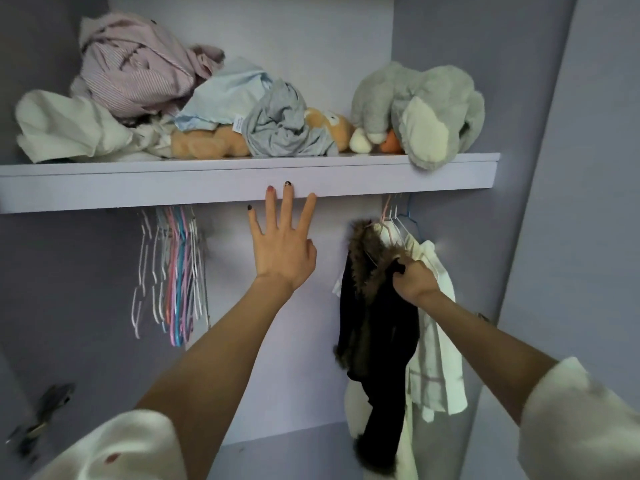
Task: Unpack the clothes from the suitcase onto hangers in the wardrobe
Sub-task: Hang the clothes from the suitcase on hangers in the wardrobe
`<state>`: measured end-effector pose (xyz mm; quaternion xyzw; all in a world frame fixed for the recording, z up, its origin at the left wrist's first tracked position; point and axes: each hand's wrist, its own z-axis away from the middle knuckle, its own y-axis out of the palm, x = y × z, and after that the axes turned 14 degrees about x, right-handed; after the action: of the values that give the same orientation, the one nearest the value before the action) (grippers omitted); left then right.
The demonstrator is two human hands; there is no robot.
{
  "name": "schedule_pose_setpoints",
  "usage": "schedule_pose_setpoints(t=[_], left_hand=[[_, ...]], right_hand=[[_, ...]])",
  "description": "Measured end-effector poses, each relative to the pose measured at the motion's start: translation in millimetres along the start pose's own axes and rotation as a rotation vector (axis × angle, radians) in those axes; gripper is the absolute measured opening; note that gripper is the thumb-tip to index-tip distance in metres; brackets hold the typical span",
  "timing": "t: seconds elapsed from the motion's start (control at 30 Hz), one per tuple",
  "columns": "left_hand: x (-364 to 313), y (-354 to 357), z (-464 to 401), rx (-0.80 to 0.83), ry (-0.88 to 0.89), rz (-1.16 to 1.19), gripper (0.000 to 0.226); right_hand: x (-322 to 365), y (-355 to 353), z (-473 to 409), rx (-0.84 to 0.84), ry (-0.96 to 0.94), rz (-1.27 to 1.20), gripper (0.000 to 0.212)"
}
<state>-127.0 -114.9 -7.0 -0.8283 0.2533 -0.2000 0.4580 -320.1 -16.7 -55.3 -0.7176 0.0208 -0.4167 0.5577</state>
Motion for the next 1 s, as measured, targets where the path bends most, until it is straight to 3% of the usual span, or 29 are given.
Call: schedule_pose_setpoints(t=[0.43,0.73,1.0], left_hand=[[37.1,14.8,199.8,0.473,-0.151,0.175,0.062],[22.8,36.4,417.6,0.670,-0.528,0.427,0.056],[30.5,46.0,633.4,0.855,-0.958,0.583,0.047]], right_hand=[[8.9,111.3,163.2,0.453,-0.197,-0.159,0.037],[-22.5,206.8,293.1,0.853,-0.265,-0.061,0.036],[-32.8,319.7,431.4,1.334,-0.456,0.258,0.030]])
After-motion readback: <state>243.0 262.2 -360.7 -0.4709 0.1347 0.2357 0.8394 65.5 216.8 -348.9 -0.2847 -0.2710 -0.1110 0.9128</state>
